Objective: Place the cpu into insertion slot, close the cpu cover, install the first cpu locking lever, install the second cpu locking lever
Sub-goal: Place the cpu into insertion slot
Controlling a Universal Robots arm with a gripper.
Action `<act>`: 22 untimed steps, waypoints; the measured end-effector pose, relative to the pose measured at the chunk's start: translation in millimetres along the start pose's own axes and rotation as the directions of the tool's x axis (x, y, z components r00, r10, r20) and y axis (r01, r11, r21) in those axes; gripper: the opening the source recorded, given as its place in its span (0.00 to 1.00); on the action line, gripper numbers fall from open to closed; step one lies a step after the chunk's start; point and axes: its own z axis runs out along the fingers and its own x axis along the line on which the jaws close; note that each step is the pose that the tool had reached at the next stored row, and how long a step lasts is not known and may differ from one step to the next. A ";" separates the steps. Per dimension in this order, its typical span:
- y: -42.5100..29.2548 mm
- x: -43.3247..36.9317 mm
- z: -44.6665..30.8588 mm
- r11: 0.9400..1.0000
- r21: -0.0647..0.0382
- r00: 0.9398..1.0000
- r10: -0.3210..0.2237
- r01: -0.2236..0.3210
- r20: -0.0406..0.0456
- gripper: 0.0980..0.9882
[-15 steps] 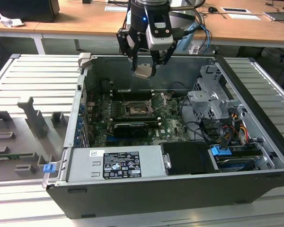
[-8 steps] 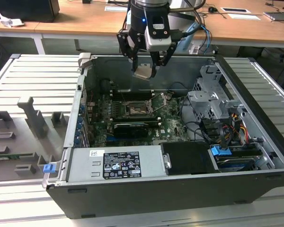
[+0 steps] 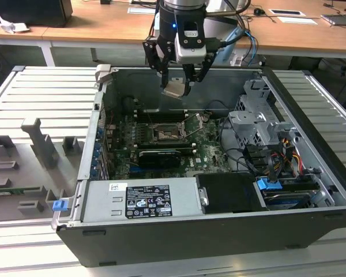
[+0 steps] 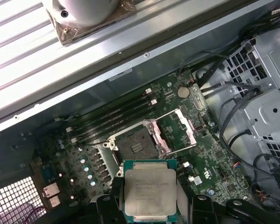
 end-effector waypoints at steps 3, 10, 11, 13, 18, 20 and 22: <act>-0.1 0.0 1.0 1.000 0.000 1.000 0.017 -0.017 0.002 0.50; -0.2 -0.1 2.9 0.999 -0.001 0.999 0.051 -0.051 0.004 0.50; -0.3 -0.1 3.3 0.998 -0.001 0.998 0.059 -0.059 0.005 0.50; -0.3 -0.1 3.8 0.997 -0.001 0.997 0.071 -0.071 0.006 0.50; -0.4 -0.1 5.1 0.995 -0.002 0.995 0.096 -0.096 0.008 0.50; -0.5 -0.1 5.6 0.994 -0.002 0.994 0.106 -0.106 0.009 0.50; -0.5 -0.1 6.0 0.994 -0.002 0.993 0.114 -0.114 0.010 0.50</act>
